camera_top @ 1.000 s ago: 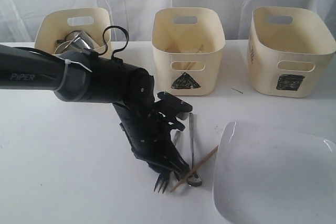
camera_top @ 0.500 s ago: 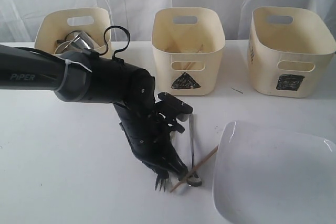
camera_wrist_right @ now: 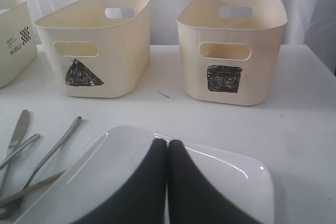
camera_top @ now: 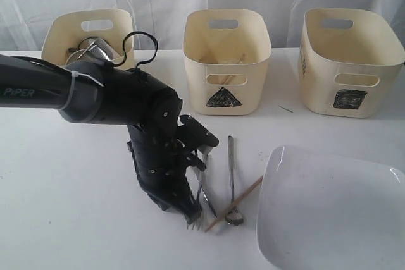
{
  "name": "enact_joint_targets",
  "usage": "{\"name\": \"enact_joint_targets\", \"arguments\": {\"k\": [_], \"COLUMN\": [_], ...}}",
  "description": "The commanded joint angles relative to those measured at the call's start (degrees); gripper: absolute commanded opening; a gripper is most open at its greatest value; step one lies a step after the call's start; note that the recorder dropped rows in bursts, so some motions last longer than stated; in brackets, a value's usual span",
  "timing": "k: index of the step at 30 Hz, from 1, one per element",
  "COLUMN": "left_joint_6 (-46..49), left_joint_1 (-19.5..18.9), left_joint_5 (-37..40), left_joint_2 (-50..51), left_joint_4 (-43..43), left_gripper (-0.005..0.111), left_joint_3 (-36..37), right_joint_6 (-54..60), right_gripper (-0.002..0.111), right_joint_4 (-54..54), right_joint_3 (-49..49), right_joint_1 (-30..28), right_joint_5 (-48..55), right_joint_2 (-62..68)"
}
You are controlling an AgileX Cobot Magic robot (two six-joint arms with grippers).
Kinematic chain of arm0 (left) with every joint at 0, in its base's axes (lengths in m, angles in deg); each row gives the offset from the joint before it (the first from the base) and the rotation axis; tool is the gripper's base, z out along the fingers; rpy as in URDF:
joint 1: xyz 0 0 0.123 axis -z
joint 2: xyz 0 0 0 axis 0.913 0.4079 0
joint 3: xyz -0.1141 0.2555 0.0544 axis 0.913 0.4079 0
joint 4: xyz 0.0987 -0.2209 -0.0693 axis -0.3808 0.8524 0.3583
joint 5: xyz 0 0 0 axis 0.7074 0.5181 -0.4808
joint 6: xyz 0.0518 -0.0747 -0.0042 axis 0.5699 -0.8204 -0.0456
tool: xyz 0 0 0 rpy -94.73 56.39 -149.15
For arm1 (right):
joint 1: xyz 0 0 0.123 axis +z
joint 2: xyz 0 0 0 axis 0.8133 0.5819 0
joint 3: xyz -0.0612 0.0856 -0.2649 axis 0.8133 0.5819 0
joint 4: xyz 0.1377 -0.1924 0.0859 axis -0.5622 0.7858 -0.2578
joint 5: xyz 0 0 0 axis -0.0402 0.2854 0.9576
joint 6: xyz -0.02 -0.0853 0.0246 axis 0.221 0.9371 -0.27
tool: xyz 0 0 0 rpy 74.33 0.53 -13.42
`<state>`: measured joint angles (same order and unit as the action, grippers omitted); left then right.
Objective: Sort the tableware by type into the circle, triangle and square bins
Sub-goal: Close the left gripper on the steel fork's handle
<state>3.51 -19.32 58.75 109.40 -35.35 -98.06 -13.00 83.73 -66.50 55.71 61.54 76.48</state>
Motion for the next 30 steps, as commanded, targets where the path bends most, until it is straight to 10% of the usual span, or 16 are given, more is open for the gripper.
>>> {"name": "enact_joint_targets", "arguments": {"k": [1,7,17,30], "left_joint_6": [-0.25,-0.03,-2.50,-9.66], "left_joint_1": [-0.17,-0.17,-0.17,-0.17], "left_joint_5": [-0.20,-4.34,-11.21,-13.26], "left_joint_2": [-3.51,-5.99,-4.89,-1.01], "left_joint_4": [0.94,4.36,6.92,7.51], "left_gripper": [0.000,0.002,0.041,0.042], "left_joint_3": [0.53,0.53,0.53,0.53], "right_joint_6": [0.25,0.25,0.25,0.25], "right_gripper": [0.000,0.000,0.000,0.000], "right_joint_4": [0.08,0.08,0.08,0.08], "right_joint_3": [0.32,0.32,0.32,0.32], "right_joint_1": [-0.20,-0.20,-0.20,-0.20], "right_joint_5": [-0.44,-0.44,-0.44,-0.44], "right_joint_2": [-0.37,-0.37,-0.37,-0.37]}}
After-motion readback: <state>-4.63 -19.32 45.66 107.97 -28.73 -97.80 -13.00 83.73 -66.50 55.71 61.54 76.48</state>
